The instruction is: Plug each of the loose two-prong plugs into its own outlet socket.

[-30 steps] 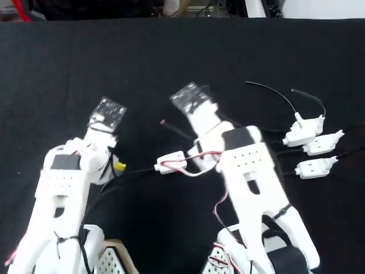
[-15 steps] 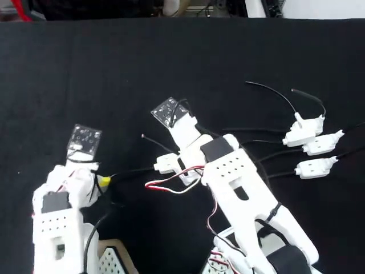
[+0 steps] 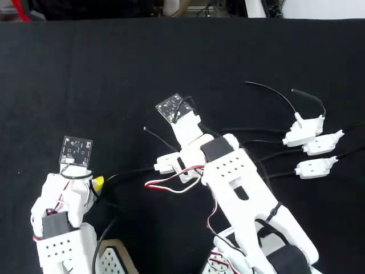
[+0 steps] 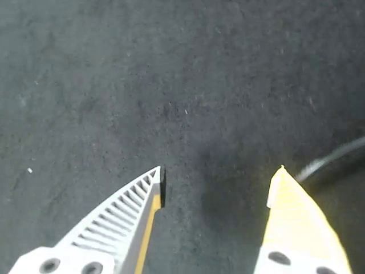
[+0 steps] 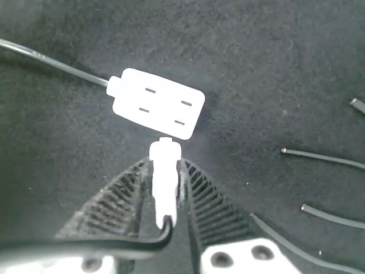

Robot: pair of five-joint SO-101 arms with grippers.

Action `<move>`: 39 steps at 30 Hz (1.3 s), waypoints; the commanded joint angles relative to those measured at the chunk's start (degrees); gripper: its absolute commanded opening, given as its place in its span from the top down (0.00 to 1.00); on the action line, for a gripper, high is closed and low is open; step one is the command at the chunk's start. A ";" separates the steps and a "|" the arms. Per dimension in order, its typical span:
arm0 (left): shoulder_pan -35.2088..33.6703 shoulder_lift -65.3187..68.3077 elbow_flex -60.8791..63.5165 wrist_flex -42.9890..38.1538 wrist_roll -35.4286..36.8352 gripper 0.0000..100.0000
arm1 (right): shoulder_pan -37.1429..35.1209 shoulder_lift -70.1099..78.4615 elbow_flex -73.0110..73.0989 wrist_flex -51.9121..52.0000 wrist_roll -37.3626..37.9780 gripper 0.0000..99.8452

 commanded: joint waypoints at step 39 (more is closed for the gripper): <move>-0.48 -5.45 1.10 4.84 -3.78 0.71 | 5.54 20.35 -14.20 0.09 -6.42 0.99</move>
